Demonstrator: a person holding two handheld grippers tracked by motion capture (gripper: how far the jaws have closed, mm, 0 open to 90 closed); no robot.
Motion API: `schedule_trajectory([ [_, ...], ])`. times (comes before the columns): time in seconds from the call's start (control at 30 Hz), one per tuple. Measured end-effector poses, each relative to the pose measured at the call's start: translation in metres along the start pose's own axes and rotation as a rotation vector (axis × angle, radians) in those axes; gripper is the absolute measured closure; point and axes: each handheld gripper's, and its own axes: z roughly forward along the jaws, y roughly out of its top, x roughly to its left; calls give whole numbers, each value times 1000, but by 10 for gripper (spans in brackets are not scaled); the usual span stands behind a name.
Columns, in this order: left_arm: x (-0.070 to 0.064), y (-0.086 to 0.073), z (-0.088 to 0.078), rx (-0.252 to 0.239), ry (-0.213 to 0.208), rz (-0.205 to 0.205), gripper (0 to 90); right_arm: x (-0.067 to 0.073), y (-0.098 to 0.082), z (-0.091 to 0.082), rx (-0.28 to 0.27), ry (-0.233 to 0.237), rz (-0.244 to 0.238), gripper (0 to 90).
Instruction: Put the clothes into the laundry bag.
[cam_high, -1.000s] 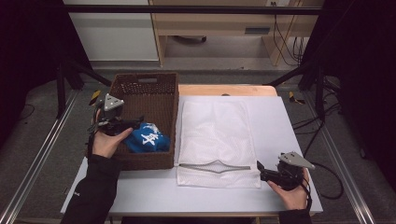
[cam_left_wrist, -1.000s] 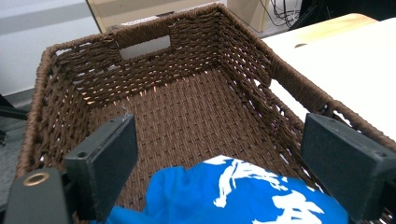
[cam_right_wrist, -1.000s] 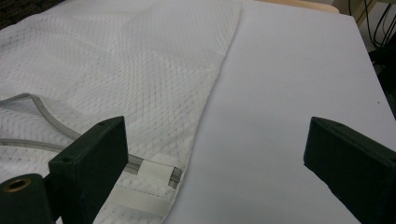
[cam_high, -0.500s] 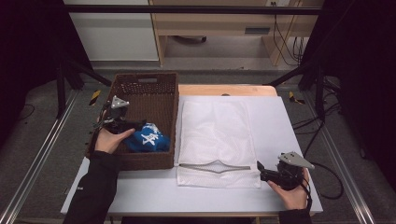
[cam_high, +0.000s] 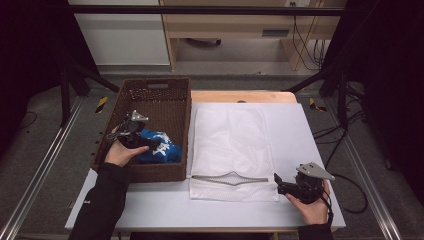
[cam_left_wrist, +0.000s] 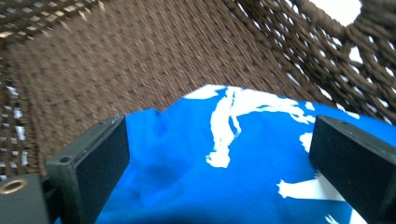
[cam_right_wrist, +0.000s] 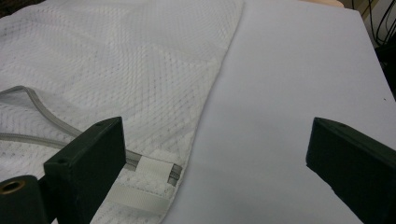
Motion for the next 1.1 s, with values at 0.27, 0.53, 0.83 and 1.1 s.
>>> schedule_trajectory([
  [0.27,-3,-3,10,92,-12,24,46,0,0,1,11,5,-3,43],
  [0.53,-8,-5,23,188,-8,83,61,1,0,2,16,6,-11,39],
  [0.83,-9,-10,35,250,-35,88,81,0,0,2,19,4,-15,38],
  [1.1,-5,-11,35,268,-112,67,269,1,0,2,23,8,-12,38],
])
